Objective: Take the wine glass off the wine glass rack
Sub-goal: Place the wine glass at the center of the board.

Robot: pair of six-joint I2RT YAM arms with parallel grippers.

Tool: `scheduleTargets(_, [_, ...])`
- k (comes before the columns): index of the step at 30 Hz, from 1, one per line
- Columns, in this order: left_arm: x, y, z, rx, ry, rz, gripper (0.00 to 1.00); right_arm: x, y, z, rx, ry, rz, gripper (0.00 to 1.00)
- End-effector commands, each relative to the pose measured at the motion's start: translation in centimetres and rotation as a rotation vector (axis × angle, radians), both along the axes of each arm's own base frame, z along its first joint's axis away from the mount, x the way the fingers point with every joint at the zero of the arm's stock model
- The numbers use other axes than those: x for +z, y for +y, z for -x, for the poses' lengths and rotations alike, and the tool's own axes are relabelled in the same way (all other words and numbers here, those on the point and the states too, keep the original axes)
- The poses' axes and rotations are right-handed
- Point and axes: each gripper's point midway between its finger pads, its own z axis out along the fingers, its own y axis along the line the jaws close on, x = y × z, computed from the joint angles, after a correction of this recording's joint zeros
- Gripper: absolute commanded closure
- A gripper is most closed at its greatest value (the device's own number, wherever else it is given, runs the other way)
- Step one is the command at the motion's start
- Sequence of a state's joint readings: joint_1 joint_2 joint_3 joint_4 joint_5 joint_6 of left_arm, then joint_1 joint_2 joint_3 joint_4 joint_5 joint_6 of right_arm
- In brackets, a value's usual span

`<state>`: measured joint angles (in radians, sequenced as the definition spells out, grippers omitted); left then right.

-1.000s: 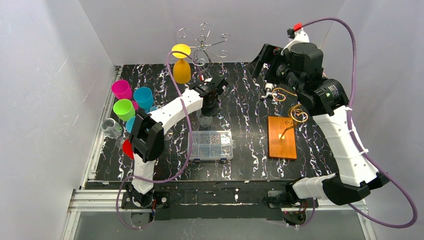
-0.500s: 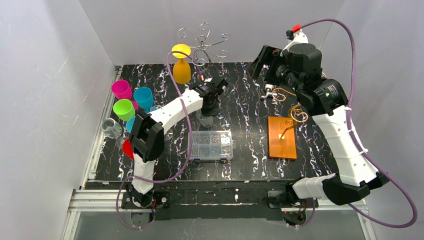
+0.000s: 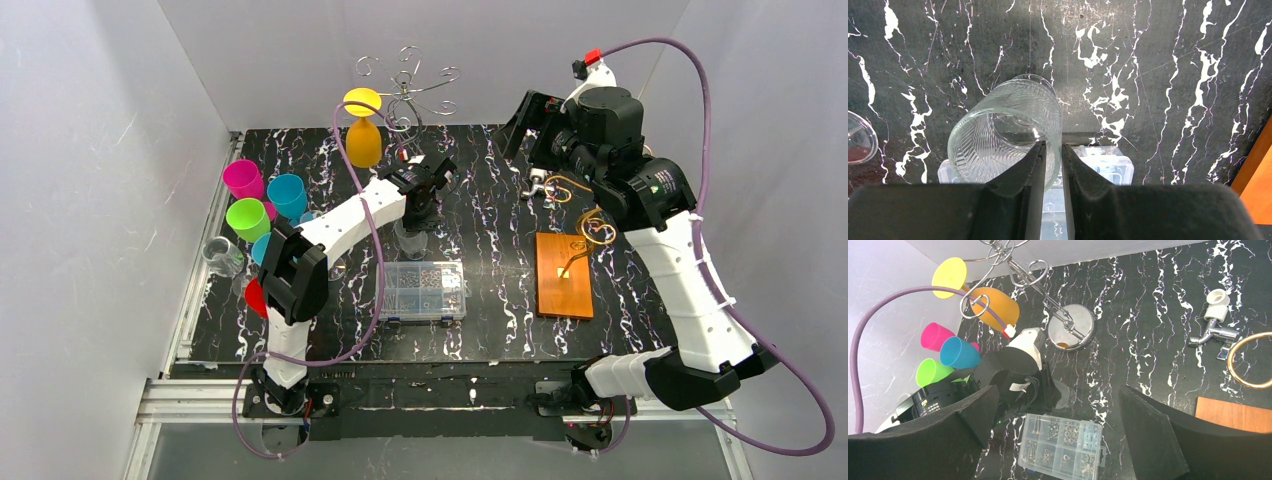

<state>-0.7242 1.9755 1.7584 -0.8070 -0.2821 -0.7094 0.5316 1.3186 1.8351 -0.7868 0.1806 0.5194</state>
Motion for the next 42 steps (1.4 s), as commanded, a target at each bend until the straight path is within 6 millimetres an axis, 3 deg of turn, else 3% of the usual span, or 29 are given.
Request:
scheduleTargets(1, [0.3,0.3,-0.3,0.002,-0.021,-0.025,0.83,1.1,-0.3,0.2,-0.008,-0.043,-0.012,0.02])
scheduleTargets(20, [2.5,0.2,-1.0,-0.021,-0.070,-0.024,0.75,1.2,-0.3,0.1,-0.010,-0.045,-0.010,0.02])
scheduleTargets(42, [6.9,0.2,-0.8,-0.037,-0.124,0.021,0.71,1.8,-0.7,0.2,-0.023,-0.055,-0.008,0.02])
